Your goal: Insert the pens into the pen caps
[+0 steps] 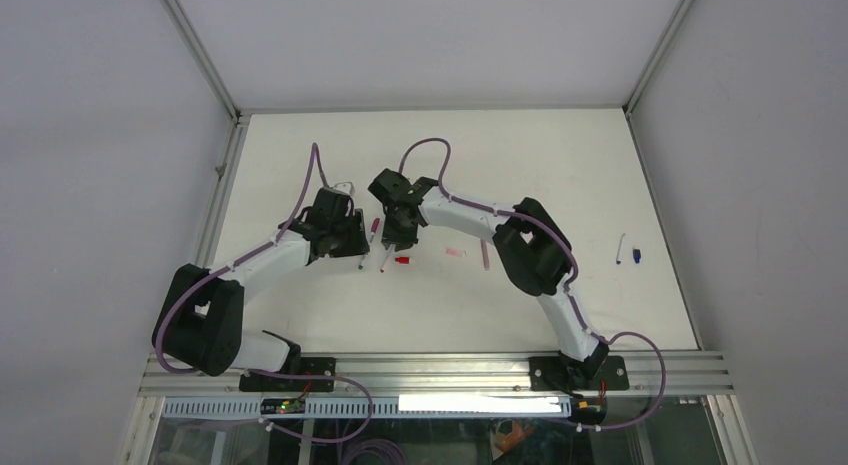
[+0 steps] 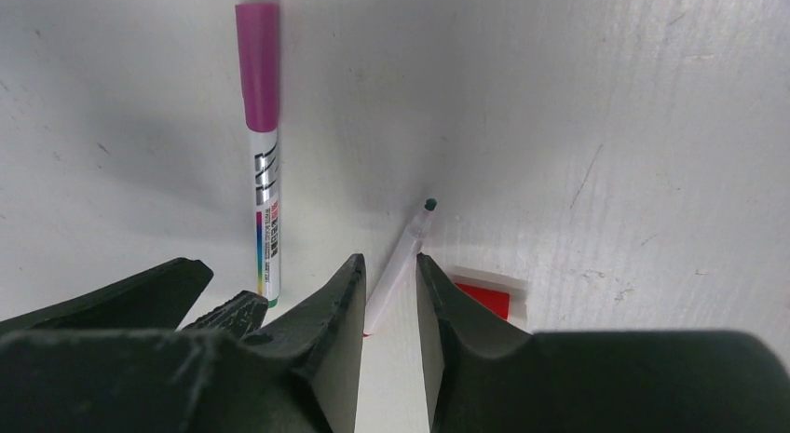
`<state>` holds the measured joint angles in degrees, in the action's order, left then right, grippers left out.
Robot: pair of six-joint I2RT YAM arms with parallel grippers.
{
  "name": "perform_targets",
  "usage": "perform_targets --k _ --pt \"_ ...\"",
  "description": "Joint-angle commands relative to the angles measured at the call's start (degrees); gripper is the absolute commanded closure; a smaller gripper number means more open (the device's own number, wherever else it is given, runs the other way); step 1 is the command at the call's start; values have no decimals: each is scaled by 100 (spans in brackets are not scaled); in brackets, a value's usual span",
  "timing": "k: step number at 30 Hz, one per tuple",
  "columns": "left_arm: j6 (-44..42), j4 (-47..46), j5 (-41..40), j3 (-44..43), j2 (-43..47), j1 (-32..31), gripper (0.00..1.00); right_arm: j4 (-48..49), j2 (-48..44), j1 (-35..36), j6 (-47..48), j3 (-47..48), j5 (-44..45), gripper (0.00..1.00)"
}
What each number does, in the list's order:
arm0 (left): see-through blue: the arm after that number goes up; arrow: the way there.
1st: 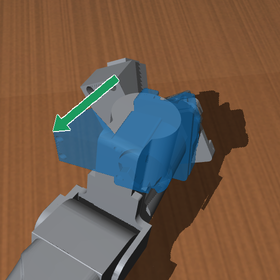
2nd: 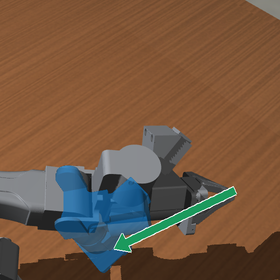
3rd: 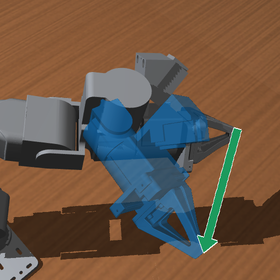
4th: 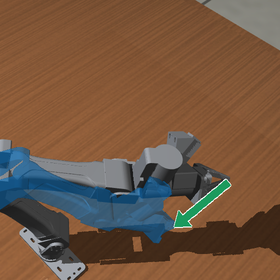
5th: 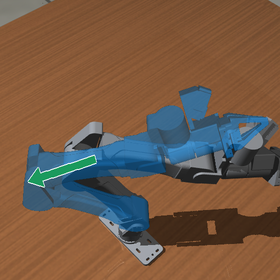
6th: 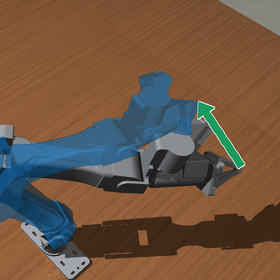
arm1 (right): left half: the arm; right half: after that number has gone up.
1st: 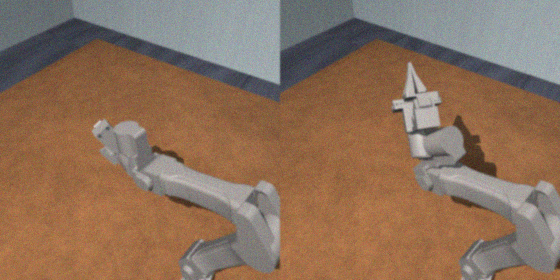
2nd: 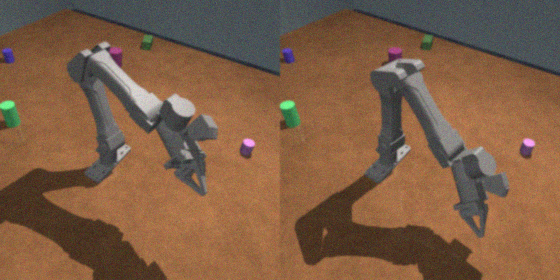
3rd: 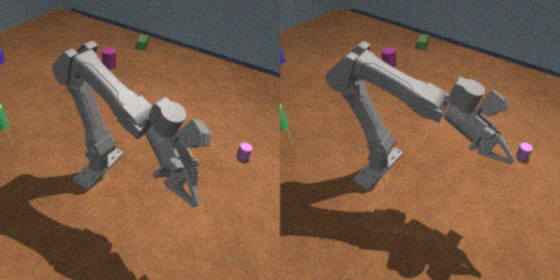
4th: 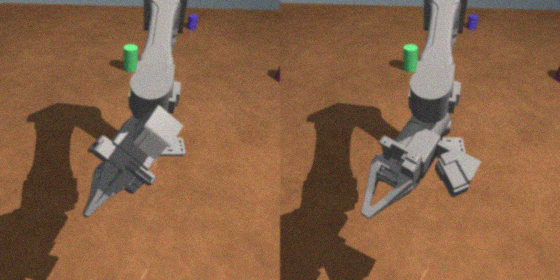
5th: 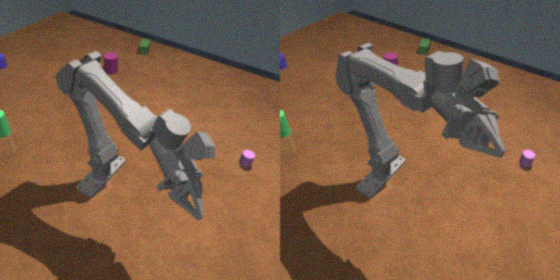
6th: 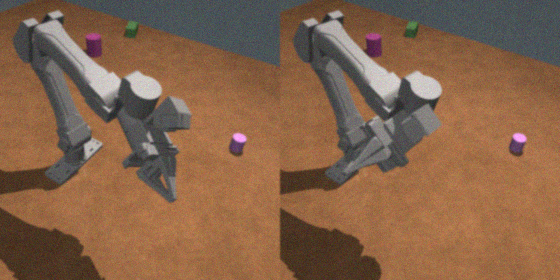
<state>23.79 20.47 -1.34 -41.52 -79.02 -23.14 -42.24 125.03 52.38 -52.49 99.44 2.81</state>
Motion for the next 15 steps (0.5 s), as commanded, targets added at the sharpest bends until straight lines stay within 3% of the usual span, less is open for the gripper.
perform_targets --k 1,15 --pt "143 -206 126 34 230 88 59 -241 106 0 39 334 135 71" --pt "214 -234 99 168 531 125 58 -581 356 18 189 592 247 77"
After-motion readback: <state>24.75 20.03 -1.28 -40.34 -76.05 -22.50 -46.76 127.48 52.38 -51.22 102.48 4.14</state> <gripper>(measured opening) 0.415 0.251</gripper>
